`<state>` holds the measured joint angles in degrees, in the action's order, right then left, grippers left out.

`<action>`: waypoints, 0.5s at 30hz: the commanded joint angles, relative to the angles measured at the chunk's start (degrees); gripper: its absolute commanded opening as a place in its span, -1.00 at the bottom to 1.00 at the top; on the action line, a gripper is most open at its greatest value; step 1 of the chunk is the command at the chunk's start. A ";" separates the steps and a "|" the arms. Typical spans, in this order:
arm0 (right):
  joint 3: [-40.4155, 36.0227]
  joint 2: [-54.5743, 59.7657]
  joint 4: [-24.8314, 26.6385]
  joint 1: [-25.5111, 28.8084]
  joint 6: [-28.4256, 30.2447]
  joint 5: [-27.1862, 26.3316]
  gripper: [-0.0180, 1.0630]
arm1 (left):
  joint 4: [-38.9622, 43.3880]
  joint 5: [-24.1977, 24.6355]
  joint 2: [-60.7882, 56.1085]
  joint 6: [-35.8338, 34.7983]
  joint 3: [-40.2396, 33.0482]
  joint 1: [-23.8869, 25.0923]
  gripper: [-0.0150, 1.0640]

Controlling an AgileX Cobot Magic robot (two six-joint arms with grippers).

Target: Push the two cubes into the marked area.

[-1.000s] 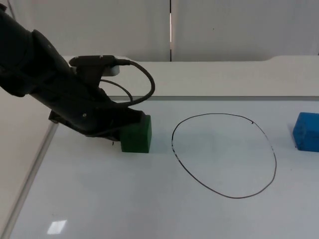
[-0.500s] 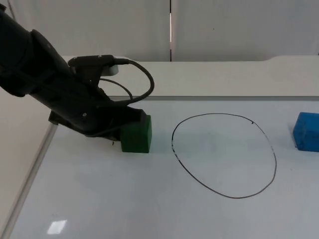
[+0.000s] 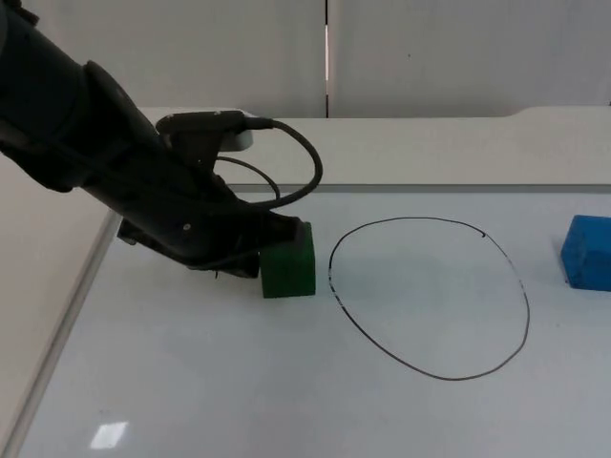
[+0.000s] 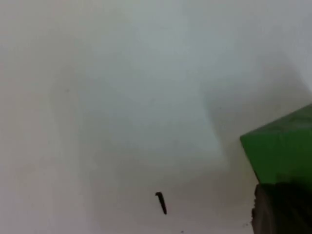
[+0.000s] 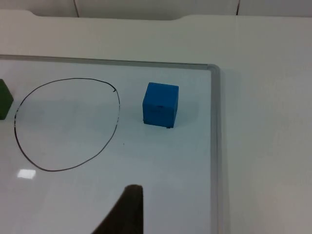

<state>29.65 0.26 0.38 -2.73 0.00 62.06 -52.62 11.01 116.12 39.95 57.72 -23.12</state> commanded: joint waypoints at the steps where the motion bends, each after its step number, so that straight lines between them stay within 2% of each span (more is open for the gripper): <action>1: -0.07 -0.26 -0.07 0.17 0.37 -0.21 0.98 | -1.15 -0.44 -0.06 0.02 0.31 -0.54 -0.98; 11: -0.07 -0.26 -0.07 0.17 0.37 -0.21 0.98 | -2.01 -0.84 -0.06 0.02 0.31 -0.64 -0.98; 15: -0.07 -0.26 -0.07 0.17 0.37 -0.21 0.98 | -1.65 -0.84 -0.06 0.29 0.31 -2.11 -0.98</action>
<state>29.65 0.26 0.38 -2.73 0.00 62.06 -53.11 10.44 116.12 40.06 57.72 -24.20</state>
